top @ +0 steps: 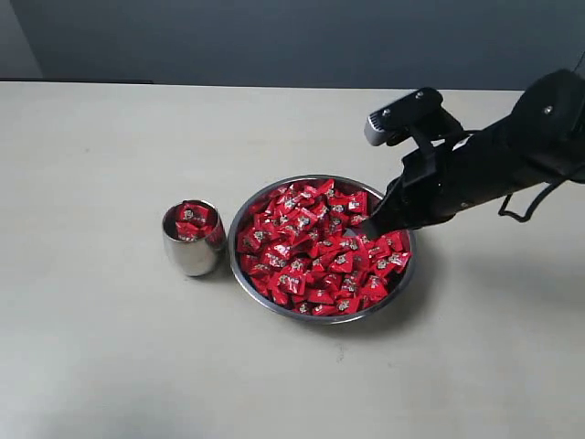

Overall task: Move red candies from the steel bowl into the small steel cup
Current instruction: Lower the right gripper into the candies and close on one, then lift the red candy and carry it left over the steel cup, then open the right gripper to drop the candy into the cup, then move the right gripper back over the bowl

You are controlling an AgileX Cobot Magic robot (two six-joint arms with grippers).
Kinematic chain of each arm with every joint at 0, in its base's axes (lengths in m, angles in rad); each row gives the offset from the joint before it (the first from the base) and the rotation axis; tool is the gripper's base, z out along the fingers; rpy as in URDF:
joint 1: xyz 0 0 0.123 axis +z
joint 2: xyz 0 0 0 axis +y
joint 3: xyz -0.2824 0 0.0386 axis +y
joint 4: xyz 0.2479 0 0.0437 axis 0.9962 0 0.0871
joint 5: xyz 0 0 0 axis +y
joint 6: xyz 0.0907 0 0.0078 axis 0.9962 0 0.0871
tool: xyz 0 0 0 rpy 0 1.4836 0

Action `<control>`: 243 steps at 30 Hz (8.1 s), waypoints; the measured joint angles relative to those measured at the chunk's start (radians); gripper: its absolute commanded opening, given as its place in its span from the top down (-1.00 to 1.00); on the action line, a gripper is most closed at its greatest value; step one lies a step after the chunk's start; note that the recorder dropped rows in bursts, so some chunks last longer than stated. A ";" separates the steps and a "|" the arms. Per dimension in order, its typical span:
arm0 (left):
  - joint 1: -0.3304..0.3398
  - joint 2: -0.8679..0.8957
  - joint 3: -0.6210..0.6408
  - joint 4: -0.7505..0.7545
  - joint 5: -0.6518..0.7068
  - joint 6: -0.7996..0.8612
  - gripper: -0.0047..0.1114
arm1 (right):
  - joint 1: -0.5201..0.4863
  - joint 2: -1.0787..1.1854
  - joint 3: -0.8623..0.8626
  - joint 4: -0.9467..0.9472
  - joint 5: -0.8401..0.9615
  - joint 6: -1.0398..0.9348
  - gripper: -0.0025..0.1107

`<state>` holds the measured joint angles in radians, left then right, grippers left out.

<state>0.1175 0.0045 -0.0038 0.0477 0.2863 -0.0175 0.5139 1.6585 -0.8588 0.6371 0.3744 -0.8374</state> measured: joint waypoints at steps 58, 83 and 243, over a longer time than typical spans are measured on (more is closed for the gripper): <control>0.000 0.000 0.000 0.000 0.000 0.000 0.91 | 0.017 0.201 -0.019 0.404 0.058 0.027 0.46; 0.000 0.000 0.000 0.000 0.000 0.000 0.91 | 0.017 0.269 -0.028 0.528 0.068 -0.073 0.46; 0.000 0.000 0.000 0.000 0.000 0.000 0.91 | 0.258 0.229 -0.439 0.409 -0.015 -0.325 0.97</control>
<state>0.1175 0.0045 -0.0038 0.0477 0.2863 -0.0175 0.7720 1.8879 -1.2974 1.0457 0.3597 -1.1628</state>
